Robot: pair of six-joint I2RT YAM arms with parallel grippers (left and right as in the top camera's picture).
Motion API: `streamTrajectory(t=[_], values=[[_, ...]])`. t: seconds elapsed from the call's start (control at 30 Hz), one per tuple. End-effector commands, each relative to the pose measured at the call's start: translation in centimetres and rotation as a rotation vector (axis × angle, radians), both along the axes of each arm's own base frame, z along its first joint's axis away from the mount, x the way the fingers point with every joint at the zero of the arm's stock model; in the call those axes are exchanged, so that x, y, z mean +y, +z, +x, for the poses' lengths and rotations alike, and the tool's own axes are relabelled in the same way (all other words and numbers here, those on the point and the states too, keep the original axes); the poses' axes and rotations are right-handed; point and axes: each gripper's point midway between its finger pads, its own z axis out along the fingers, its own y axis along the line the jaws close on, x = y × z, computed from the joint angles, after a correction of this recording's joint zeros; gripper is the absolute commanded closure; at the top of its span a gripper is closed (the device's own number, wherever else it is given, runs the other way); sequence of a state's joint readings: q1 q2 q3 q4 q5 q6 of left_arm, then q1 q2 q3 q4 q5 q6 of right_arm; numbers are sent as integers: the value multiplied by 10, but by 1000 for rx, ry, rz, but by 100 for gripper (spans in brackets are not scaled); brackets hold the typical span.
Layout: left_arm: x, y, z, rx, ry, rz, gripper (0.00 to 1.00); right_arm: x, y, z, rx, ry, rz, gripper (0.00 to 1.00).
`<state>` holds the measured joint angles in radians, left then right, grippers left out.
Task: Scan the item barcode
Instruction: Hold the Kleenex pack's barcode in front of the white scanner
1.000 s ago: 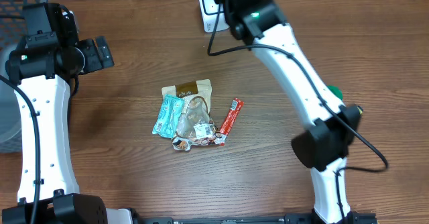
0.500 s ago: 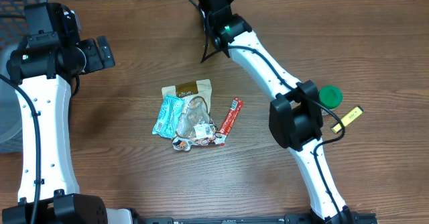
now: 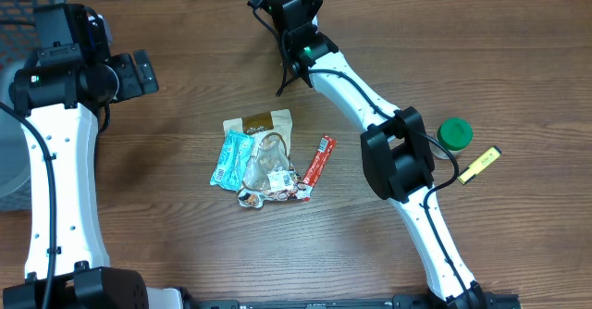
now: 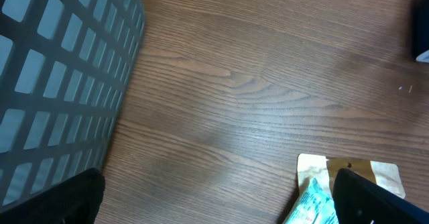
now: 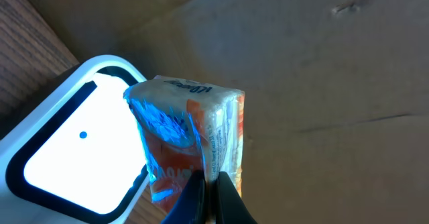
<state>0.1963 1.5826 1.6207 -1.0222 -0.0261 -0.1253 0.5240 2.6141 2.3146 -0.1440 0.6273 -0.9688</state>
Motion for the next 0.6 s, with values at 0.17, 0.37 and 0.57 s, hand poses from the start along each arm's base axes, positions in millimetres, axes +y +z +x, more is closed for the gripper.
streamTrajectory(t=[0.17,0.37,0.57], values=[[-4,2,4,-9,-1,-12,1,0,2,1,-8,2,7,96],[-4,2,4,-8,-1,-13,0,-3,-11,6,-14,-10,6,96],[-4,2,4,-9,-1,-12,0,-3,-21,6,-9,-20,4,96]])
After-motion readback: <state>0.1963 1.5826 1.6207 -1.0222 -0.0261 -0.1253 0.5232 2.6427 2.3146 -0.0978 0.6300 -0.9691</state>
